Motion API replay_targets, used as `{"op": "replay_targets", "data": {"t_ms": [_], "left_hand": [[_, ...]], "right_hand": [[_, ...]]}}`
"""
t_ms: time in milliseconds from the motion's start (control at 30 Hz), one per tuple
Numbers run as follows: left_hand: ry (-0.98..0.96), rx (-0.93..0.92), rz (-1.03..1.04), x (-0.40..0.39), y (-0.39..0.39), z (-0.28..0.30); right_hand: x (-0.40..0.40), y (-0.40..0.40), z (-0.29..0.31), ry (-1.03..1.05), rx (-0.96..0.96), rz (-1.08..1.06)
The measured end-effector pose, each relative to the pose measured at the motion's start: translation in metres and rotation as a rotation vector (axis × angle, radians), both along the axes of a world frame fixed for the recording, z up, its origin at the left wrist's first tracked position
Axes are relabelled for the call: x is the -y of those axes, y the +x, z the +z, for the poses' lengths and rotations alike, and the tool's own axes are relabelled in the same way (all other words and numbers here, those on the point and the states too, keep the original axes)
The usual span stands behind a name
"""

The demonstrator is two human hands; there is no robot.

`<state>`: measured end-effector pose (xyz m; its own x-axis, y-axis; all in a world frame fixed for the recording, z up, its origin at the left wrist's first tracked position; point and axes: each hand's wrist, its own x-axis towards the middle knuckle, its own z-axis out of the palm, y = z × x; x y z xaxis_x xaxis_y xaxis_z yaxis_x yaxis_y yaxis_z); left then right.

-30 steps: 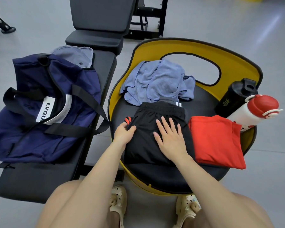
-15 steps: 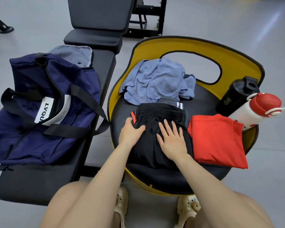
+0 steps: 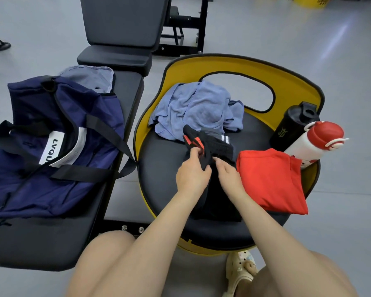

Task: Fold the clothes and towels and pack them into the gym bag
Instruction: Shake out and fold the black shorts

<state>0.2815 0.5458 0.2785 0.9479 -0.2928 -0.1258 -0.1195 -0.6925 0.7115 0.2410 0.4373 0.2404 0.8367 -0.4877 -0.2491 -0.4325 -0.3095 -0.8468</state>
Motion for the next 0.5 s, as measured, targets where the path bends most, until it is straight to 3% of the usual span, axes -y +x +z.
{"op": "replay_targets", "data": {"t_ms": [133,267,400,500], "left_hand": [[0.007,-0.056,-0.187,0.015,-0.017,-0.003],[-0.07,-0.232,-0.328,0.019,-0.021,-0.006],[-0.413,-0.394,-0.124,0.015,-0.005,-0.004],[-0.432,-0.264,0.062,0.009,0.005,-0.014]], "right_hand": [[0.006,0.0,0.017,0.364,0.065,-0.195],[0.015,-0.007,0.011,0.327,0.127,-0.157],[0.024,-0.009,0.008,0.342,0.203,-0.12],[0.026,-0.008,0.009,0.304,0.207,-0.155]]}}
